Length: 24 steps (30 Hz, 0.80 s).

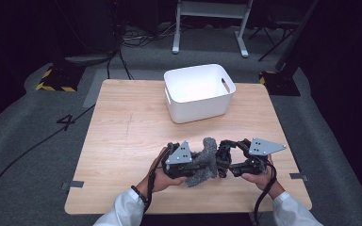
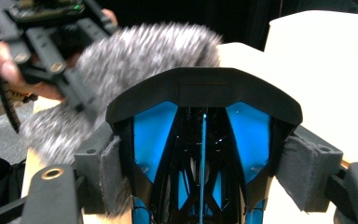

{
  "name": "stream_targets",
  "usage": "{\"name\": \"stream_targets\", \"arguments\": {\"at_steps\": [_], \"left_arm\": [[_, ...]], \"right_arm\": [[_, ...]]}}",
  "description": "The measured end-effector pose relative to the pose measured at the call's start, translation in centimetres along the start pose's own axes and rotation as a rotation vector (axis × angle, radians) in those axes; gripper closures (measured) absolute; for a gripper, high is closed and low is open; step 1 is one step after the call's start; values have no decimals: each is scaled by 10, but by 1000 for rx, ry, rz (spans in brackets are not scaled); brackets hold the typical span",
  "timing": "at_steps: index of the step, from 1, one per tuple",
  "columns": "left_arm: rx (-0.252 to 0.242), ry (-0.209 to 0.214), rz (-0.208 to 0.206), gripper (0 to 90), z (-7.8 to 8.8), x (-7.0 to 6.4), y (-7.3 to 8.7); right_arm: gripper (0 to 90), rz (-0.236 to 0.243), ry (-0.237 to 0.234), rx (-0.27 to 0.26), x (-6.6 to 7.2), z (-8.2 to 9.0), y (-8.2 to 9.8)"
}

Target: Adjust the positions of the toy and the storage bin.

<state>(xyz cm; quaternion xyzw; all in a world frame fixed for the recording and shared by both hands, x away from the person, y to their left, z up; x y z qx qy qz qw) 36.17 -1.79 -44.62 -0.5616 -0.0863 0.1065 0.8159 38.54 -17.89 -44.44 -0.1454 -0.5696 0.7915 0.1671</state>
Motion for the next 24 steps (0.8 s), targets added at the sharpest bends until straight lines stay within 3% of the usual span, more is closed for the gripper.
{"name": "stream_targets", "arguments": {"at_steps": [4, 10, 15, 21, 24], "left_arm": [[-20, -14, 15, 722, 4, 4, -2], [-6, -51, 31, 722, 6, 14, 4], [14, -30, 59, 723, 2, 17, 13], [72, -7, 27, 723, -20, 7, 20], [85, 4, 31, 723, -25, 7, 23]], "right_arm": [[256, 5, -13, 15, 4, -3, 2], [256, 13, -24, 33, 6, -5, 5], [256, 16, -52, 28, 10, -6, 5], [256, 22, -93, 5, 18, -6, 0], [255, 28, -101, 5, 22, -6, -1]]}}
Point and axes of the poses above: each handheld gripper's, and its own axes: z roughly backward along the jaws, y roughly out of its underside, x roughly to its left, the point moved 7 cm from there along -z, roughly forward along the jaws, and after that the axes turned 2 degrees about y, right-handed, at the moved point
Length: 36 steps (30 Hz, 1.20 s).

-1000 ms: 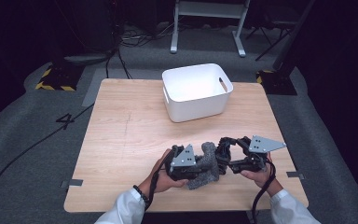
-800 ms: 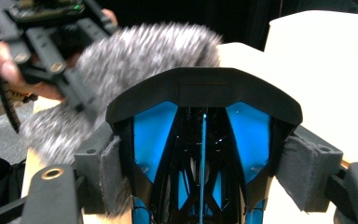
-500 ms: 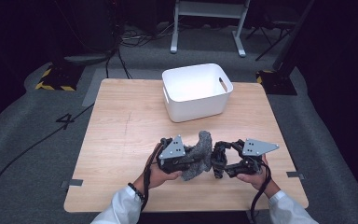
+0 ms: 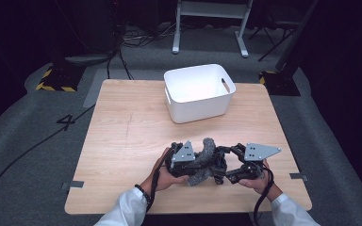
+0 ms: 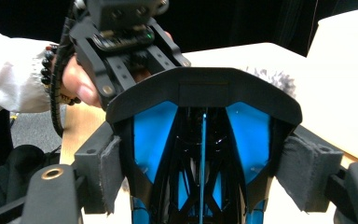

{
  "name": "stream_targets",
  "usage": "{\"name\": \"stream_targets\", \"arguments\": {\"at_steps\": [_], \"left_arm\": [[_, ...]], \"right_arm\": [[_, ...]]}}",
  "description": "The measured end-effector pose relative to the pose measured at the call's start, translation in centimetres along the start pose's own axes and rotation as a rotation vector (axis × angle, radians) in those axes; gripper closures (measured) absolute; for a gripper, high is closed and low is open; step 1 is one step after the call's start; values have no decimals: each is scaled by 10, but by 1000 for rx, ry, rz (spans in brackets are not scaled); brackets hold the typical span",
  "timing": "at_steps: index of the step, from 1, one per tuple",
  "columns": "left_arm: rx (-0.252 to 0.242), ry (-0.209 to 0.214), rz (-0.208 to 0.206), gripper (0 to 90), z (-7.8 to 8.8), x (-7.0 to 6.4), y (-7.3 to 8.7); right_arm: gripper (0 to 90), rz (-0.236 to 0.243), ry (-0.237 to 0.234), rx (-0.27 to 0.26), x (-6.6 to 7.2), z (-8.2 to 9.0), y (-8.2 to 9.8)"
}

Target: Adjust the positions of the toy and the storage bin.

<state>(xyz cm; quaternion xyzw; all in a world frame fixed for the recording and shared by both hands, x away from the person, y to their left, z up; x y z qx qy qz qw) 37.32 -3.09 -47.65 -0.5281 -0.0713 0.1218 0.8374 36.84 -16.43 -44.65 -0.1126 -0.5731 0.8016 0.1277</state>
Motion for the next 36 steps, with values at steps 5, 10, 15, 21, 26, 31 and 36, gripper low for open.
{"name": "stream_targets", "arguments": {"at_steps": [5, 10, 15, 21, 26, 31, 36], "left_arm": [[77, -43, -28, 726, -4, 9, 11], [97, -74, 16, 725, -2, 23, 22], [95, -114, 57, 667, 6, 35, 27], [151, -144, 87, 414, 13, 43, 34], [157, -185, 75, 203, 23, 44, 29], [168, -185, 90, 161, 36, 46, 29], [182, -204, 121, 159, 48, 51, 37]], "right_arm": [[256, -12, -15, -25, 1, 3, -3], [256, -5, -9, -37, 2, 7, -7], [256, -15, 15, -29, -5, 11, -5], [256, -15, 62, 11, -15, 16, 2], [256, -40, 90, 52, -25, 22, 11], [256, -57, 98, 75, -31, 25, 15], [256, -64, 96, 103, -32, 24, 17]]}}
Point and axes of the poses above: each handheld gripper's, and its own axes: z roughly backward along the jaws, y roughly out of its underside, x roughly to its left, the point moved 7 cm from there along -z, roughly forward along the jaws, and after that the axes turned 2 degrees about y, right-handed, at the moved point
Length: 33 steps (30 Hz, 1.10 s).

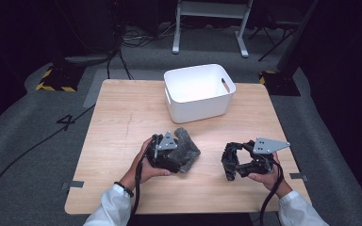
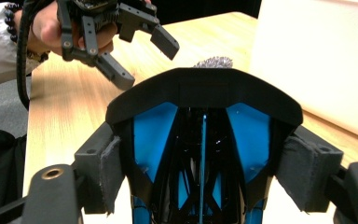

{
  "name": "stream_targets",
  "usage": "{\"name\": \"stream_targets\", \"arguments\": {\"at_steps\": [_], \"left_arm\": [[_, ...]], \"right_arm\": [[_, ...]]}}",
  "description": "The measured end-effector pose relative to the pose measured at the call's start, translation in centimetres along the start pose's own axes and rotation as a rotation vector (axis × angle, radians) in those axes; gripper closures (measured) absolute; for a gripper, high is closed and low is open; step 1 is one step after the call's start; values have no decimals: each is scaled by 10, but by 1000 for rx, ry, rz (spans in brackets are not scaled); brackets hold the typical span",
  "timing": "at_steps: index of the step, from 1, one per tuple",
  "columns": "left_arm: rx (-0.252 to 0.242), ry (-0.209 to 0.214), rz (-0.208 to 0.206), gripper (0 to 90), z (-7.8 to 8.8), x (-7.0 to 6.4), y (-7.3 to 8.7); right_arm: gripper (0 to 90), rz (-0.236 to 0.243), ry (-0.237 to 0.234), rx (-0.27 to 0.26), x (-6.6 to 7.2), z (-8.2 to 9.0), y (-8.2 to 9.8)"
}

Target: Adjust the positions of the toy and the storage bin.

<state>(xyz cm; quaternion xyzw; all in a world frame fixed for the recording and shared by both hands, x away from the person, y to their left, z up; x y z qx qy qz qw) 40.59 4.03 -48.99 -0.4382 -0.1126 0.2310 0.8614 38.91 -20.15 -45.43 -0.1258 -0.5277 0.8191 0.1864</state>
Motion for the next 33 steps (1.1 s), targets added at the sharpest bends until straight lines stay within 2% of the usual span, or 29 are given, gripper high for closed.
{"name": "stream_targets", "arguments": {"at_steps": [6, 10, 13, 17, 22, 27, 30, 33], "left_arm": [[78, -29, 3, 162, 11, 8, 26], [136, -51, 14, 160, 21, 15, 52], [171, -68, -2, 169, 29, 15, 68], [198, -69, 8, 168, 37, 14, 84], [207, -80, 31, 164, 43, 19, 96], [224, -95, 63, 163, 39, 26, 101], [244, -91, 60, 162, 36, 26, 103], [243, -83, 63, 161, 35, 25, 103]], "right_arm": [[256, -1, -3, 38, 0, -1, 2], [256, -7, -15, 100, -3, -2, 7], [256, -10, -13, 140, -4, -2, 12], [256, -14, -21, 172, -6, -2, 14], [256, -24, -11, 202, -10, 0, 15], [256, -30, -3, 236, -14, 0, 18], [255, -21, 0, 260, -14, -3, 21], [255, -12, 12, 287, -16, -7, 27]]}}
Point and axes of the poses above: each handheld gripper's, and its own axes: z roughly backward along the jaws, y roughly out of its underside, x roughly to its left, the point moved 7 cm from there along -z, roughly forward along the jaws, and after that the axes turned 2 degrees about y, right-handed, at the moved point
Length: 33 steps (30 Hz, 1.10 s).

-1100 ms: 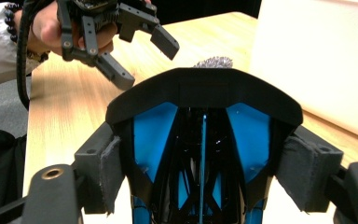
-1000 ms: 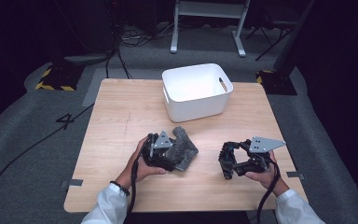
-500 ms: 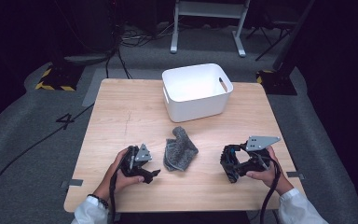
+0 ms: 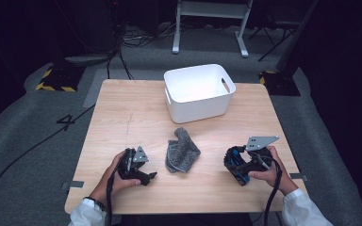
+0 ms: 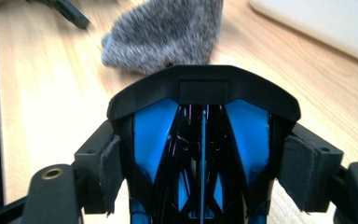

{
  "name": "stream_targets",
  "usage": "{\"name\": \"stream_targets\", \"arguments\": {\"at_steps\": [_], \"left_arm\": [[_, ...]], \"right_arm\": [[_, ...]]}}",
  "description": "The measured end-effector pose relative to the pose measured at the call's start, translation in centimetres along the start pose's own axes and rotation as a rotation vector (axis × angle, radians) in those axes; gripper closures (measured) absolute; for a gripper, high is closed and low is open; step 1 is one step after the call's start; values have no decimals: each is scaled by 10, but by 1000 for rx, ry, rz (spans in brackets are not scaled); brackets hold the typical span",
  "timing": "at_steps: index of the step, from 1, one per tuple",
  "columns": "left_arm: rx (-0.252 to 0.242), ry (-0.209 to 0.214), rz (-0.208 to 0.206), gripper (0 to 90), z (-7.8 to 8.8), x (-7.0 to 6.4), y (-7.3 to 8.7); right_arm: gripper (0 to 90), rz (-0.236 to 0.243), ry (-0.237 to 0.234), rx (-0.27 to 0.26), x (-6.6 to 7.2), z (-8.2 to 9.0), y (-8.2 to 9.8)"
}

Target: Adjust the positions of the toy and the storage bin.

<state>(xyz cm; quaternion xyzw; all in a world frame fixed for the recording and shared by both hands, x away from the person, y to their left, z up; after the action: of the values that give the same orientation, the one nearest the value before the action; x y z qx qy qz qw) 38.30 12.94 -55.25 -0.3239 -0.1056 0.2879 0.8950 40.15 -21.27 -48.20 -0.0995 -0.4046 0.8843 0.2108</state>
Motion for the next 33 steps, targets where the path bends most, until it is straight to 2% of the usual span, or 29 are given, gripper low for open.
{"name": "stream_targets", "arguments": {"at_steps": [6, 13, 27, 33], "left_arm": [[-7, 28, 16, 158, -3, 0, -1], [-62, 27, 32, 110, -8, 5, -2], [-61, 28, 33, 105, -9, 5, -2], [-61, 27, 30, 105, -8, 5, -2]], "right_arm": [[255, 26, 8, 68, -1, -12, 9], [255, 29, 7, 117, -3, -21, 17], [254, 59, -18, 223, -6, -36, 28], [254, 64, -29, 247, -7, -39, 35]]}}
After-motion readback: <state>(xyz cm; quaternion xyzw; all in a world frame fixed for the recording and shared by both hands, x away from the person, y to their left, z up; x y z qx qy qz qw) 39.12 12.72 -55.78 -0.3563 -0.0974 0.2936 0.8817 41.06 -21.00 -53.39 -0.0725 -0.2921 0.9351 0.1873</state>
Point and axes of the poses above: each handheld gripper's, and its own axes: z roughly backward along the jaws, y roughly out of its underside, x roughly to its left, the point moved 7 cm from there along -z, roughly forward along the jaws, and after that the axes turned 2 degrees about y, right-handed, at the moved point
